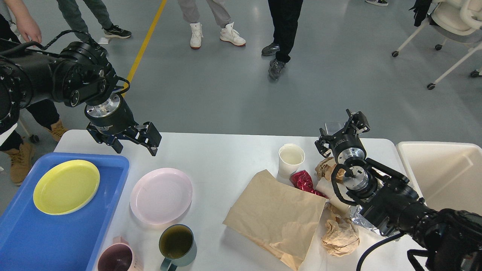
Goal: Tidy desktop
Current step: 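Lower the left gripper onto the dark green mug and grasp it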
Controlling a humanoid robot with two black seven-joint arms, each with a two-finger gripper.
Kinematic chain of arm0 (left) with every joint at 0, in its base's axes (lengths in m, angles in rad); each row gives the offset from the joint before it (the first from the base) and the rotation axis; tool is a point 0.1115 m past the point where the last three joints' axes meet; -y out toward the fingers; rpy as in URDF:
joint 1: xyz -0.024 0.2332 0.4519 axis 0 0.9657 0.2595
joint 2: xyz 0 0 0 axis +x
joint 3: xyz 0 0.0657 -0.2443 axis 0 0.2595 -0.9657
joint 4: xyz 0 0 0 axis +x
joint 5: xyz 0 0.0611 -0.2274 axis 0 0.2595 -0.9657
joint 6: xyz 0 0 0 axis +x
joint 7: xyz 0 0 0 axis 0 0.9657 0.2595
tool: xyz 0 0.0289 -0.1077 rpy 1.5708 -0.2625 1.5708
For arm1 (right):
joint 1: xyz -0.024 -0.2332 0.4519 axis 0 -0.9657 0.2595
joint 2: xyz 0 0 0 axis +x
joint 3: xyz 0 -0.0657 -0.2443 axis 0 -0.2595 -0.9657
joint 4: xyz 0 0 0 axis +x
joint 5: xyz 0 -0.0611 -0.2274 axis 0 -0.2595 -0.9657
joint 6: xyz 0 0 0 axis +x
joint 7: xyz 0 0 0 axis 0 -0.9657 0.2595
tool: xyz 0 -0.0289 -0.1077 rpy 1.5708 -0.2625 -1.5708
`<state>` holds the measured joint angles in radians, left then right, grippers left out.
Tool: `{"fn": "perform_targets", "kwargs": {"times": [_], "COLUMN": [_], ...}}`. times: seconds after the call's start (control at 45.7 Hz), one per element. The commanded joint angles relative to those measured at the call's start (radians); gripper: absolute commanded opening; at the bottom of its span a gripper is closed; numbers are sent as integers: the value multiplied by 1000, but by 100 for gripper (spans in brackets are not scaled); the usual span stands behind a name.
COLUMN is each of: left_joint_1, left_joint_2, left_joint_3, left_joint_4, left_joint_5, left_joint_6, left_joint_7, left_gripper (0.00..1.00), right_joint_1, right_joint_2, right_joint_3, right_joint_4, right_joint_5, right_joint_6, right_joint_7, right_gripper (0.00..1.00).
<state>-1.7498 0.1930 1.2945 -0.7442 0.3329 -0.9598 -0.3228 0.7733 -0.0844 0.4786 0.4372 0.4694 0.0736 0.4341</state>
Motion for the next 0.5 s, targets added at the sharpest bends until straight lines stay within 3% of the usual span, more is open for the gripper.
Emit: {"fn": "perform_targets", "kwargs": {"times": [0.0, 0.263, 0.482], "left_joint_1": [-26, -109, -105], "left_joint_2": [-41, -118, -211], "left_joint_3": [8, 55, 49], "left_joint_4": [-90, -320, -327], "left_joint_5": [6, 6, 2], "left_joint_6": [0, 0, 0], "left_joint_7": [2, 2, 1], "left_gripper": [96, 96, 96], "right_joint_1": [0, 0, 0], "right_joint_2": [0, 0, 0], "right_joint_3": [0, 0, 0], "right_joint_4": [0, 0, 0], "right_joint_5": [0, 0, 0], "right_joint_6": [0, 0, 0], "right_joint_7": [0, 0, 0], "right_gripper": [100, 100, 100]}}
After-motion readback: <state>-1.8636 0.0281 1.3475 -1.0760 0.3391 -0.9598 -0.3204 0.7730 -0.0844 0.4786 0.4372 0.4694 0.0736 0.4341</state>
